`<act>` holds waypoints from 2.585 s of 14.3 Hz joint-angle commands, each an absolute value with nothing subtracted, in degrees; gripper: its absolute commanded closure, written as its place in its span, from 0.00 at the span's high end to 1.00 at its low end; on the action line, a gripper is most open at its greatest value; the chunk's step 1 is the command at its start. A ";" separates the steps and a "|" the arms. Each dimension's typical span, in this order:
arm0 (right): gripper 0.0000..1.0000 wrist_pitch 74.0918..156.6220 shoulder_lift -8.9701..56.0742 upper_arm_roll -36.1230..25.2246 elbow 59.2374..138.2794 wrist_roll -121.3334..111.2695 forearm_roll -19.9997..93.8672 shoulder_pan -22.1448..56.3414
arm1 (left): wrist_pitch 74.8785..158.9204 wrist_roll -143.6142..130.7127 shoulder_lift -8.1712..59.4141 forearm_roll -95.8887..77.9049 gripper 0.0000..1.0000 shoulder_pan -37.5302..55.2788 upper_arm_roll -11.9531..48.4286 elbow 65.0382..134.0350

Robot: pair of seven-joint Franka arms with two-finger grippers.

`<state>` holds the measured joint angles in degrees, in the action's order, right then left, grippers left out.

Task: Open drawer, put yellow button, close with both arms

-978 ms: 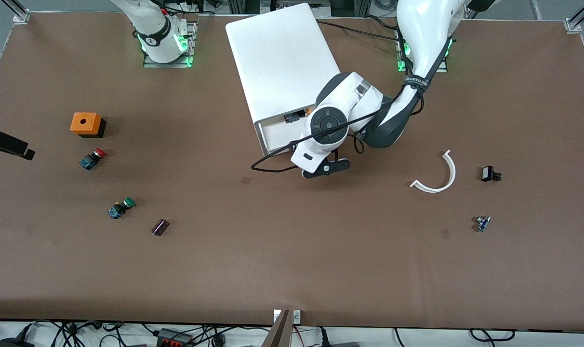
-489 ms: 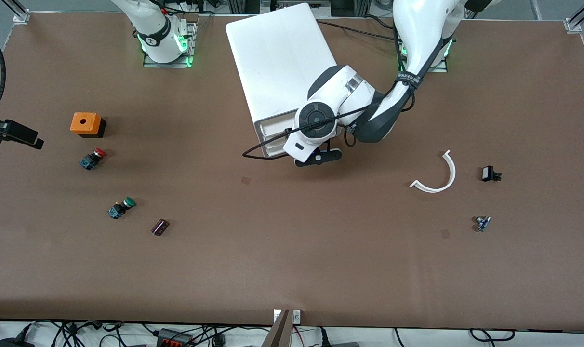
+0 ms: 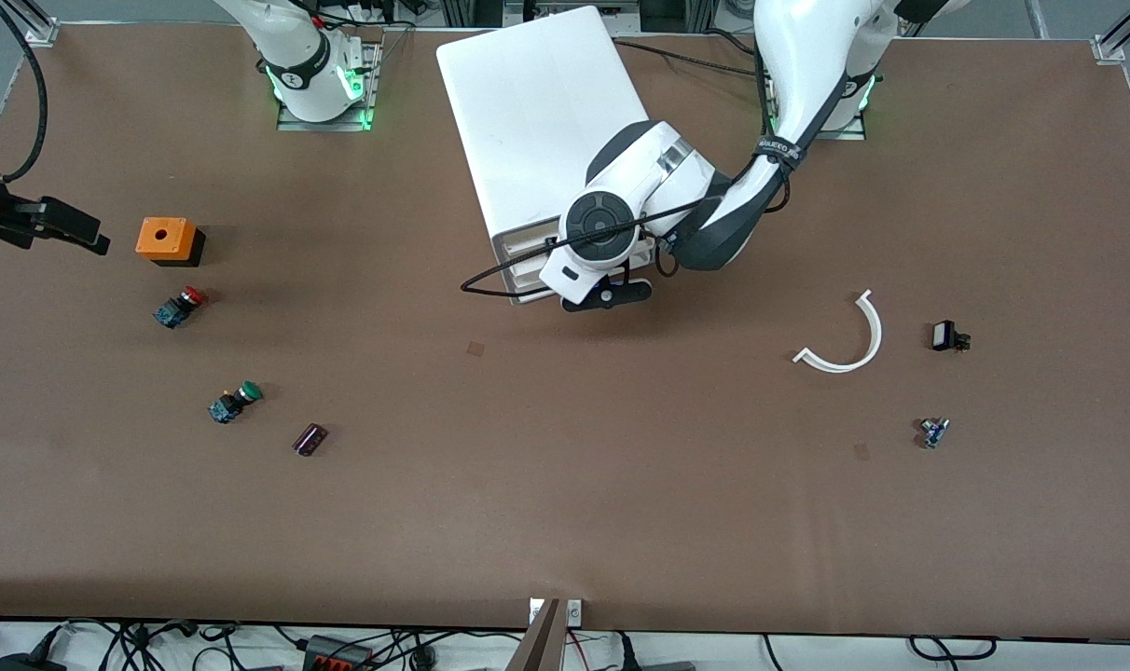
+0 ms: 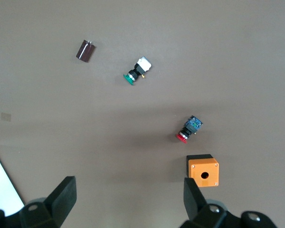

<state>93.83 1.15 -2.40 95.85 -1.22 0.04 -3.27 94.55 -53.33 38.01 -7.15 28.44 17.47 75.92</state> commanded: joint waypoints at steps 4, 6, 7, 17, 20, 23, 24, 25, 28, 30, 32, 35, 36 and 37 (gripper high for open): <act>1.00 97.11 -0.62 -1.32 98.00 -1.76 -0.70 -4.22 | 93.78 -52.04 36.39 -8.26 1.00 27.16 18.02 77.26; 1.00 96.86 -0.53 -1.32 97.91 -2.29 -0.79 -4.13 | 94.39 -51.68 36.30 -5.21 1.00 26.89 17.40 76.56; 1.00 96.86 -0.53 -1.32 98.00 -2.29 -0.88 -4.13 | 94.31 -51.59 35.78 -1.18 1.00 26.37 17.32 76.29; 1.00 96.86 -0.70 -1.23 97.65 -2.37 -0.88 -3.69 | 88.96 -31.76 24.71 8.68 1.00 10.21 17.40 74.44; 1.00 96.94 -0.79 -1.32 97.56 -2.20 -0.88 -3.69 | 86.84 -19.56 20.06 10.02 1.00 5.29 16.79 74.97; 1.00 97.21 -0.79 -1.23 97.65 -2.37 -0.97 -3.60 | 86.84 -12.50 13.04 6.71 1.00 4.83 10.23 79.95; 1.00 97.12 -0.79 -1.23 97.65 -2.37 -0.97 -3.60 | 87.01 -10.22 10.22 1.02 1.00 4.75 6.72 83.29; 1.00 97.12 -0.79 -1.23 97.65 -2.37 -0.97 -3.60 | 87.36 -6.98 7.41 -1.29 1.00 4.66 4.33 86.63; 1.00 97.03 -0.79 -1.23 97.65 -2.46 -1.05 -3.60 | 89.90 -2.99 0.37 -0.27 1.00 2.82 3.51 93.41; 1.00 96.86 -0.79 -1.23 97.65 -2.46 -0.97 -3.60 | 92.71 -2.73 -3.41 0.26 1.00 1.50 3.95 97.01; 1.00 96.86 -0.79 -1.23 97.65 -2.46 -1.05 -3.52 | 93.25 -2.72 -4.83 0.35 1.00 -0.52 5.44 99.48; 1.00 97.21 -0.79 -1.23 97.65 -2.46 -1.05 -3.52 | 92.82 -2.72 -3.17 0.35 1.00 -1.32 5.71 97.83; 1.00 97.12 -0.79 -1.23 97.65 -2.46 -1.05 -3.52 | 92.55 -2.72 -2.47 0.35 1.00 -1.23 5.71 96.26; 1.00 96.95 -0.79 -1.23 97.65 -2.46 -1.05 -3.52 | 92.46 -2.72 -1.94 0.35 1.00 -1.14 5.71 95.72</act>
<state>96.51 0.33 -1.70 96.77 -1.47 -0.23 -3.23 92.34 -3.94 -2.99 0.11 -0.12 4.56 97.37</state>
